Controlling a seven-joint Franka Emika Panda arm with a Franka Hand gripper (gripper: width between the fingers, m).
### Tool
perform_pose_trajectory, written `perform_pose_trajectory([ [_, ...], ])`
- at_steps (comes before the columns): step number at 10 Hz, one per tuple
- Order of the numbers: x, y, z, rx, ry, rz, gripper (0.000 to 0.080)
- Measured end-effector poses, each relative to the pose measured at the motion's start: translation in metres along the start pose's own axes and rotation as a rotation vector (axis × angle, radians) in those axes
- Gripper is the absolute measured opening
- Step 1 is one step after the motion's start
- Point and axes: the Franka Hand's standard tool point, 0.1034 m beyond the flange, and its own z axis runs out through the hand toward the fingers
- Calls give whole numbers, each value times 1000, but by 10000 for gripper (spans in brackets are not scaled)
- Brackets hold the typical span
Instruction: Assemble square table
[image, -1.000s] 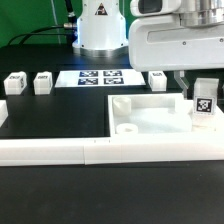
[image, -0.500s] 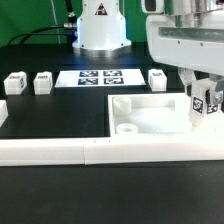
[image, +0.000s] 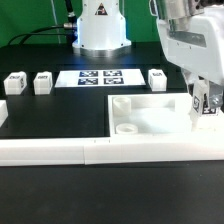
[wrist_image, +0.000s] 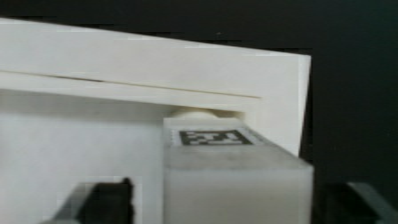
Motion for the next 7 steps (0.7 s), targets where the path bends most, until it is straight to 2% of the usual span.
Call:
perform_pose_trajectory([
  [1,-3,-2,-1,-10,24,-236,616],
  [2,-6,-3,-2,-21,33,-410,616],
  [3,-5,-2,-1,-21,31,-440,643],
  [6,-4,-2,-1,-26,31,-686,649],
  [7,-5,-4,-3,-51,54,-889,649],
])
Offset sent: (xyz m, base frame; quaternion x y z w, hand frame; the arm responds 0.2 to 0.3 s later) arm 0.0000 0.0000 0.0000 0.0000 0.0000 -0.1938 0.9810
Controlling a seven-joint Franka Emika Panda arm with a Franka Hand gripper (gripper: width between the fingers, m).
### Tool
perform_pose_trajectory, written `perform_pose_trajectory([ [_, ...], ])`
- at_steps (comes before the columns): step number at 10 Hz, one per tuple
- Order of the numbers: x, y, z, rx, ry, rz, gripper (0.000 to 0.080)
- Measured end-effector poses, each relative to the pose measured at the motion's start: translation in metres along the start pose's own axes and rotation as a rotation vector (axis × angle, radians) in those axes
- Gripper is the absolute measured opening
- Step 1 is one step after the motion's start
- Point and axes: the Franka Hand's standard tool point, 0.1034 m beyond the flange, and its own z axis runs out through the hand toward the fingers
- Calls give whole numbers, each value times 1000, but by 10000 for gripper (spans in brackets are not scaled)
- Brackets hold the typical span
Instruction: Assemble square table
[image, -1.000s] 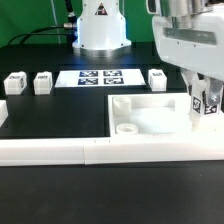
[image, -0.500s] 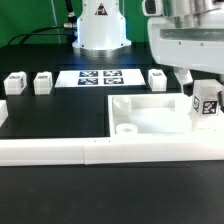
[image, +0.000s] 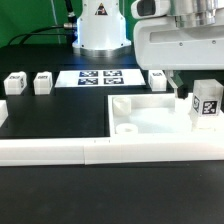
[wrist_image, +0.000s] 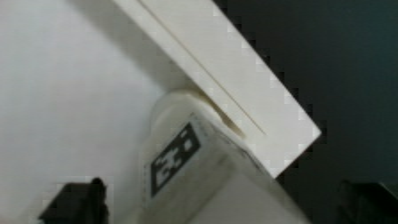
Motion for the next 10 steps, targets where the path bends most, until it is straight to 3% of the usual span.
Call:
perform_pose_trajectory([
  [2,3,-2,-2,-21,16,-314,649],
  [3,2,-2,-2,-20,15,-307,649],
  [5,2,-2,-2,-20,15,-290,380],
  [6,4,1,-2,-24,16,-254,301],
  [10,5,6,0,-24,26,230,300],
])
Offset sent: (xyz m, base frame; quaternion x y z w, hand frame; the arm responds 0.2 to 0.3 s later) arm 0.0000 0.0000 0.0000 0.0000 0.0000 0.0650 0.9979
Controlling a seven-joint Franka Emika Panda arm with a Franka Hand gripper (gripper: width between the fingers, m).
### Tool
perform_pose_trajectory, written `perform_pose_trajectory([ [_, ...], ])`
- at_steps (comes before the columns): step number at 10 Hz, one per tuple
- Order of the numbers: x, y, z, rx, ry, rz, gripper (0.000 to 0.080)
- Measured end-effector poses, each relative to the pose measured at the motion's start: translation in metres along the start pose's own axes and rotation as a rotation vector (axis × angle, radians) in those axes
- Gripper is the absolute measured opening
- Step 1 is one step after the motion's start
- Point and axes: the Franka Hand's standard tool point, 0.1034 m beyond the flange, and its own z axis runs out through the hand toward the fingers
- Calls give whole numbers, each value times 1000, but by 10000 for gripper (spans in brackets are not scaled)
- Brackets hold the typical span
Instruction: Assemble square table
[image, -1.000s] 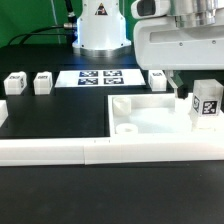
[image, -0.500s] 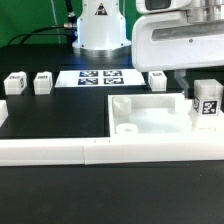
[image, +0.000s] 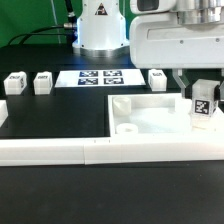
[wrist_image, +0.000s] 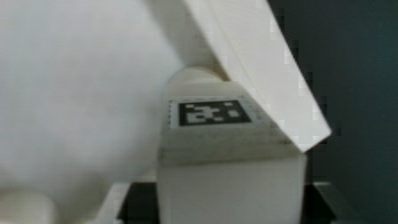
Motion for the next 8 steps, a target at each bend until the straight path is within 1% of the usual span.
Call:
perform_pose_trajectory([
  [1,-1,1,0,-2,2,188,300],
  [3,-3,2,1,11,-20,515,300],
  [4,-3,2,1,26,-41,649,300],
  [5,-4,3,2,51,-61,823,300],
  [7,-9,-1,2,58,-74,946,300],
  [8,-9,-1,2,57,-74,941,373],
])
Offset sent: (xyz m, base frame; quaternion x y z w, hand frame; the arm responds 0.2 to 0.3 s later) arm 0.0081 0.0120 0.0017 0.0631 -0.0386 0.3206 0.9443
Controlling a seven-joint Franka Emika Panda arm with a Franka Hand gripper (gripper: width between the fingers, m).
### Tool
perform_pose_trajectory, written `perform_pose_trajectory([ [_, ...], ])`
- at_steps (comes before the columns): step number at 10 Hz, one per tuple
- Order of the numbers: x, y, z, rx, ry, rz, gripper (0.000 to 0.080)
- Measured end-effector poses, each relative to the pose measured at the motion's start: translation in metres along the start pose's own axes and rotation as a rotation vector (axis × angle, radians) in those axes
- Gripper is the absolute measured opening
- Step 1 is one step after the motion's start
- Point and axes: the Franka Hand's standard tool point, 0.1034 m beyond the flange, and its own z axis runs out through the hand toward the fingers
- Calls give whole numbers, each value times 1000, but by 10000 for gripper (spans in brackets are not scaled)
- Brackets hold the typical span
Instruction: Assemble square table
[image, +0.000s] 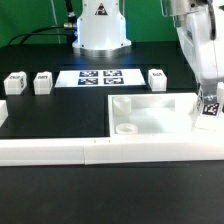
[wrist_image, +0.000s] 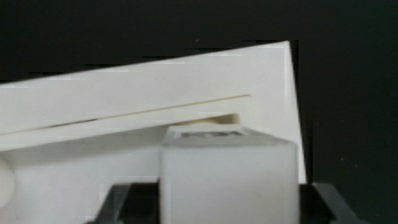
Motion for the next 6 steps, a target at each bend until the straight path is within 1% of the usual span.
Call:
perform_pose_trajectory([
  [1,0,0,0,-8,5,-90,373],
  [2,-1,-2,-1,-25,12,-310,554],
  [3,0,-5,-1,-15,13,-475,554],
  [4,0,-4,0,-17,12,-533,630],
  [6,1,-4,-1,-18,12,-671,644],
])
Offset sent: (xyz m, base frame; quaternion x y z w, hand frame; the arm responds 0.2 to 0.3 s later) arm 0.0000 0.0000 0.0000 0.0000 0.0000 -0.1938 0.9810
